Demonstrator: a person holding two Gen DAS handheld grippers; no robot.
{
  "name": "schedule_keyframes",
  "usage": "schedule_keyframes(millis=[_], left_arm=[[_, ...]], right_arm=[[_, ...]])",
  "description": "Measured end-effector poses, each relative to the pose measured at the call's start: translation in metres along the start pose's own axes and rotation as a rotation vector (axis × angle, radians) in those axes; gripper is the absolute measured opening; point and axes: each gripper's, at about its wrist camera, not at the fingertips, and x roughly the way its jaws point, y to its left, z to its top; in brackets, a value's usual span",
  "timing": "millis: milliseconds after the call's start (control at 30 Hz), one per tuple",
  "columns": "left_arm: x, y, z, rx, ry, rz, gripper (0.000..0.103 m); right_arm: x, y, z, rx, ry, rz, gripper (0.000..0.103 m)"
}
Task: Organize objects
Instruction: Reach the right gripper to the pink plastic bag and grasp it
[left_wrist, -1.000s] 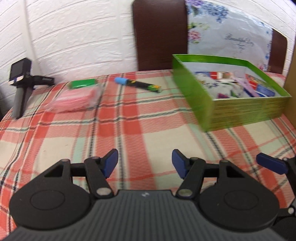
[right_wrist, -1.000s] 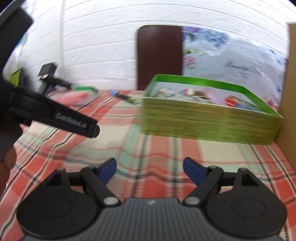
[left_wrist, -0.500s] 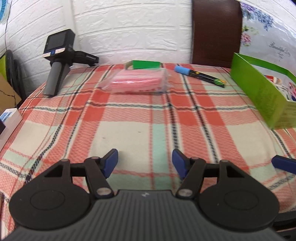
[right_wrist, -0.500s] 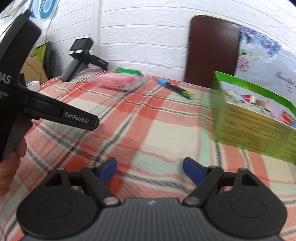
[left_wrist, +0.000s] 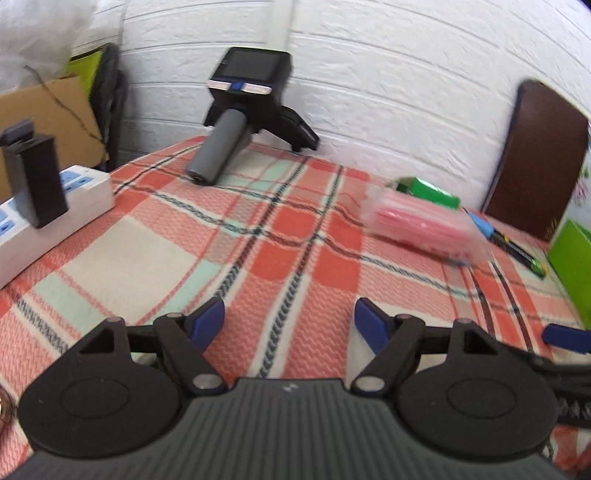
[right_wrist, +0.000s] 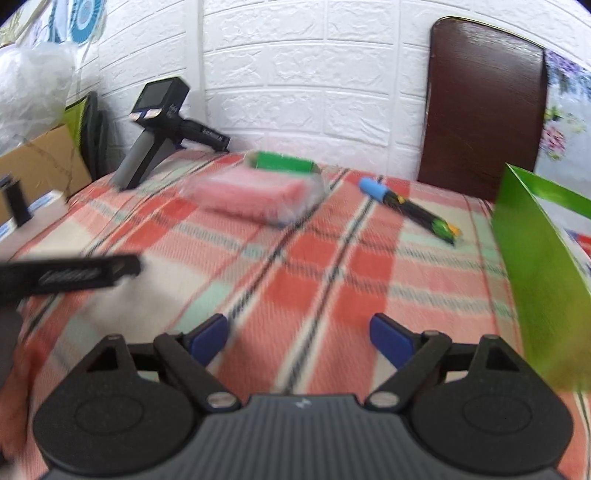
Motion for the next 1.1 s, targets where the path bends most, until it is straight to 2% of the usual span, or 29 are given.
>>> schedule_keyframes(millis=[167, 267, 367, 467, 600, 667, 733, 767, 833, 967, 1100], left_arm=[[-0.001, -0.016, -0.002, 0.088, -0.016, -0.026, 0.079], [-0.001, -0.013, -0.002, 0.078, -0.02, -0.034, 0.079], [-0.001, -0.01, -0.003, 0.064, -0.019, -0.041, 0.079], [-0.003, -0.011, -0.003, 0.071, -0.028, -0.045, 0.079], [-0.003, -0.013, -0.003, 0.076, -0.035, -0.045, 0.079], [-0.003, -0.013, -0.002, 0.079, -0.035, -0.044, 0.079], [-0.003, -0.014, -0.002, 0.08, -0.035, -0.043, 0.079], [-0.003, -0.014, -0.002, 0.08, -0.034, -0.042, 0.079], [-0.002, -0.014, -0.002, 0.08, -0.031, -0.04, 0.079], [-0.002, -0.014, -0.002, 0.083, -0.025, -0.035, 0.079], [-0.001, -0.014, -0.002, 0.081, -0.014, -0.034, 0.079]], right_arm=[[0.032, 0.008, 0.03, 0.003, -0.079, 0.026, 0.09], [0.051, 0.01, 0.046, 0.014, -0.115, 0.022, 0.097], [0.064, 0.011, 0.057, 0.01, -0.14, 0.072, 0.103], [0.079, 0.018, 0.066, -0.027, -0.115, 0.125, 0.103], [0.098, 0.027, 0.074, -0.066, -0.068, 0.133, 0.103], [0.107, 0.026, 0.078, -0.065, -0.027, 0.14, 0.094], [0.108, 0.027, 0.078, -0.072, -0.029, 0.133, 0.072], [0.105, 0.029, 0.076, -0.082, -0.037, 0.131, 0.067], [0.098, 0.03, 0.072, -0.092, -0.047, 0.131, 0.049], [0.082, 0.027, 0.062, -0.098, -0.059, 0.125, 0.032], [0.059, 0.022, 0.046, -0.097, -0.053, 0.114, 0.003]])
